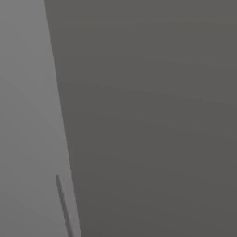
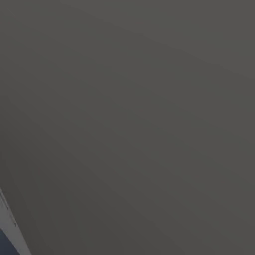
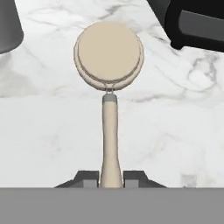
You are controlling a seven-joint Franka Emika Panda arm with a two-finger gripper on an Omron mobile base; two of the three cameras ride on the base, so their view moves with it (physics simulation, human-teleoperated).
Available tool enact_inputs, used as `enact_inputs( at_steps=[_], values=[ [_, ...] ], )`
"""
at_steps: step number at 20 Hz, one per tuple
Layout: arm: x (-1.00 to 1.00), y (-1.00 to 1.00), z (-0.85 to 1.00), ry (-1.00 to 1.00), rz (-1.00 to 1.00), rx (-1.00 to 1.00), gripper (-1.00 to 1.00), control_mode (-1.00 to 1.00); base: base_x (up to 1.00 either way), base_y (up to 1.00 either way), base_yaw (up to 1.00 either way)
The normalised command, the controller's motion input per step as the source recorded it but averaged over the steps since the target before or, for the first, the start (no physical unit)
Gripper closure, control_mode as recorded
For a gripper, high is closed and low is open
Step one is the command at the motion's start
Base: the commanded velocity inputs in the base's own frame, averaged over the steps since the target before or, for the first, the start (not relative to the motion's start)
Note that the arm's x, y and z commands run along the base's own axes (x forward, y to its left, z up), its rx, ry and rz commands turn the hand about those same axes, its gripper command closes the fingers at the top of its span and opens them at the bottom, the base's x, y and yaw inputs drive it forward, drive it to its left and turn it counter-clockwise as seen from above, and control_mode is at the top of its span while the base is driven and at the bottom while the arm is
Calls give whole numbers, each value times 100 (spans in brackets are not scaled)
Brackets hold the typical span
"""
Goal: Pick the dish brush from the drawer and place it on the counter.
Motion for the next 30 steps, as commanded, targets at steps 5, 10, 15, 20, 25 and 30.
enact_inputs(
  at_steps=[5,10,15,20,25,30],
  values=[
    [83,11,-2,24,21,0,100,-100,0,0,0],
    [83,11,13,16,21,0,100,-100,0,0,0],
    [85,38,19,13,20,0,-100,-100,0,0,0],
    [28,-2,60,6,20,5,-100,-100,0,0,0],
    [0,-46,99,1,24,19,-100,-100,0,0,0],
    [-5,-90,100,2,27,32,-100,-100,0,0,0]
  ],
)
